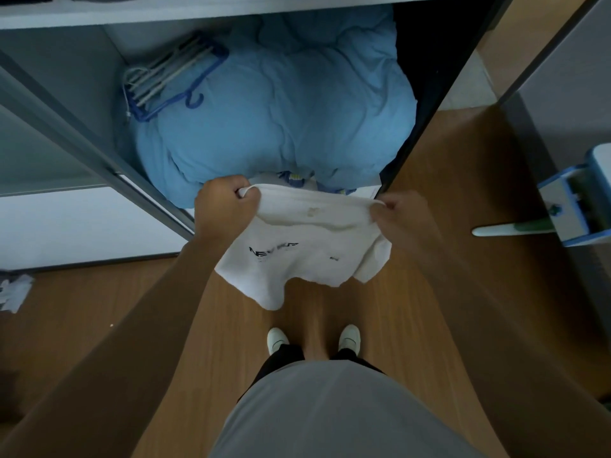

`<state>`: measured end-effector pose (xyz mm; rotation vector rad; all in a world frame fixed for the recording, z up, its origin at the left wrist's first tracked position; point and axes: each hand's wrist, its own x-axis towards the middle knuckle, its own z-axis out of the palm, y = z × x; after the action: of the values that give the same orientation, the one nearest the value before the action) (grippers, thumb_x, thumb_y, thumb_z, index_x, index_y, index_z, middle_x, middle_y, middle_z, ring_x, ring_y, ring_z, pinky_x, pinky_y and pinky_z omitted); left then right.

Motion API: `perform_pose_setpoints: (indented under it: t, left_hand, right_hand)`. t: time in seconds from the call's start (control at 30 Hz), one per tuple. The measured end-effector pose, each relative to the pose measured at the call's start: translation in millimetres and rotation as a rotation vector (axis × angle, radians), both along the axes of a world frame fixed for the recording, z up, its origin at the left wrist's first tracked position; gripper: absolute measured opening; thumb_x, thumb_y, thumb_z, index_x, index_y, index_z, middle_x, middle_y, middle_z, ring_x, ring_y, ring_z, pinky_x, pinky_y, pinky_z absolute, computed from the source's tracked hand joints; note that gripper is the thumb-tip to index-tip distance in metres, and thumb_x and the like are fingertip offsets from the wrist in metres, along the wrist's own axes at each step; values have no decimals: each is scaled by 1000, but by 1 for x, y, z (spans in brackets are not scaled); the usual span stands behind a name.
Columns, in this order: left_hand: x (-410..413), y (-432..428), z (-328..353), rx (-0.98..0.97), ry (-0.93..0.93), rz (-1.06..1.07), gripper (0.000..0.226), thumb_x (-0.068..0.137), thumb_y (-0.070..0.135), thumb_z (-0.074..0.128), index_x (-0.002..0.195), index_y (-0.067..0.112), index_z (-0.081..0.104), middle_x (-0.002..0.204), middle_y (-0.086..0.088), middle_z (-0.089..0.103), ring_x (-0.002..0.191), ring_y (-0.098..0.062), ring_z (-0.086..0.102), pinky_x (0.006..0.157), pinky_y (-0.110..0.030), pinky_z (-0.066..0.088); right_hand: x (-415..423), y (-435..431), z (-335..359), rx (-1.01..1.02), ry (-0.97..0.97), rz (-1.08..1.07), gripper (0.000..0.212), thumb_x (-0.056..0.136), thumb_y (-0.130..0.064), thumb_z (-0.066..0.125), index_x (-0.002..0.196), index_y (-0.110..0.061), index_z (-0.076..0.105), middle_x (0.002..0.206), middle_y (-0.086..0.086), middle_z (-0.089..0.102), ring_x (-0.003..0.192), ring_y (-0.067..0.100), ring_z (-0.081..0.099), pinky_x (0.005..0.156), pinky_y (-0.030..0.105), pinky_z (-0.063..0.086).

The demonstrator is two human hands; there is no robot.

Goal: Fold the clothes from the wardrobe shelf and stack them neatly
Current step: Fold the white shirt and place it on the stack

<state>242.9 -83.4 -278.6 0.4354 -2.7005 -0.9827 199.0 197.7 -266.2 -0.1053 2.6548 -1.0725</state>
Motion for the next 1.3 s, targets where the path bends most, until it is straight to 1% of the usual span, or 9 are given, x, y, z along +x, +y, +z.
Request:
perform_pose_setpoints:
  t: [0.1, 0.2, 0.3, 0.4, 0.57, 0.73, 0.97, 1.2, 1.3]
  left_hand:
    - [2, -7, -1, -9, -61, -17, 26, 72, 26, 46, 52, 12, 36, 51, -2, 29, 54, -24, 31, 54, -31, 27]
    - [2, -14, -1, 173, -51, 121, 22, 73, 24, 47, 56, 16, 37, 58, -5, 28, 57, -20, 28, 55, -30, 24]
    - [-2, -17, 0, 344, -18, 267, 23, 75, 21, 49, 56, 14, 41, 58, -2, 27, 55, -15, 27, 56, -29, 23]
    - [0, -15, -2, 366, -1, 232, 26, 77, 18, 51, 60, 0, 45, 59, -6, 30, 55, -14, 29, 55, -28, 24]
    - [10, -15, -9, 311, 9, 127, 27, 77, 20, 49, 64, -5, 49, 60, -11, 36, 55, -13, 33, 52, -27, 25]
    - [9, -11, -15, 256, -27, 315, 28, 77, 31, 49, 64, 6, 51, 59, -2, 38, 56, -13, 34, 56, -29, 30]
    - [15, -11, -23, 41, -147, 209, 41, 83, 41, 53, 67, 3, 57, 65, -20, 54, 62, -32, 49, 59, -35, 41]
    - [21, -10, -27, 289, -60, 124, 32, 83, 24, 56, 59, 14, 38, 59, -3, 28, 55, -12, 27, 54, -31, 22]
    - [22, -7, -21, 423, -16, 64, 33, 80, 23, 58, 56, 16, 37, 51, 9, 25, 49, -7, 25, 48, -25, 23]
  right_hand:
    - [3, -7, 8, -255, 115, -72, 23, 88, -2, 52, 70, 12, 55, 67, 17, 47, 60, 10, 41, 56, 23, 31]
    - [6, -13, 16, -378, -49, 54, 27, 88, 4, 49, 61, 5, 49, 59, 6, 39, 53, 10, 37, 49, 20, 28]
    - [7, -19, 11, -270, -84, 81, 29, 89, -2, 48, 62, 7, 47, 57, 10, 38, 53, 16, 36, 49, 25, 27]
    - [4, -20, 3, -76, 104, -28, 27, 89, -11, 51, 67, 5, 55, 65, 17, 51, 58, 18, 43, 56, 31, 34]
    - [6, -16, 4, -149, 291, -128, 18, 87, -7, 55, 76, 1, 67, 82, 7, 58, 70, 11, 51, 60, 12, 37]
    - [9, -20, 3, -395, 65, -123, 28, 90, -2, 45, 66, 12, 50, 60, 8, 39, 50, 3, 36, 47, 14, 26]
    - [6, -11, -2, -506, -21, -350, 23, 90, -6, 45, 67, -11, 46, 59, -3, 35, 45, -2, 36, 43, 9, 28]
    - [9, 5, -12, -72, 138, -97, 33, 88, -25, 52, 64, -3, 51, 56, 2, 40, 53, 11, 35, 51, 28, 28]
    - [8, 10, -18, -105, 118, -136, 30, 90, -16, 49, 64, 0, 50, 55, 0, 39, 50, 5, 33, 51, 22, 26]
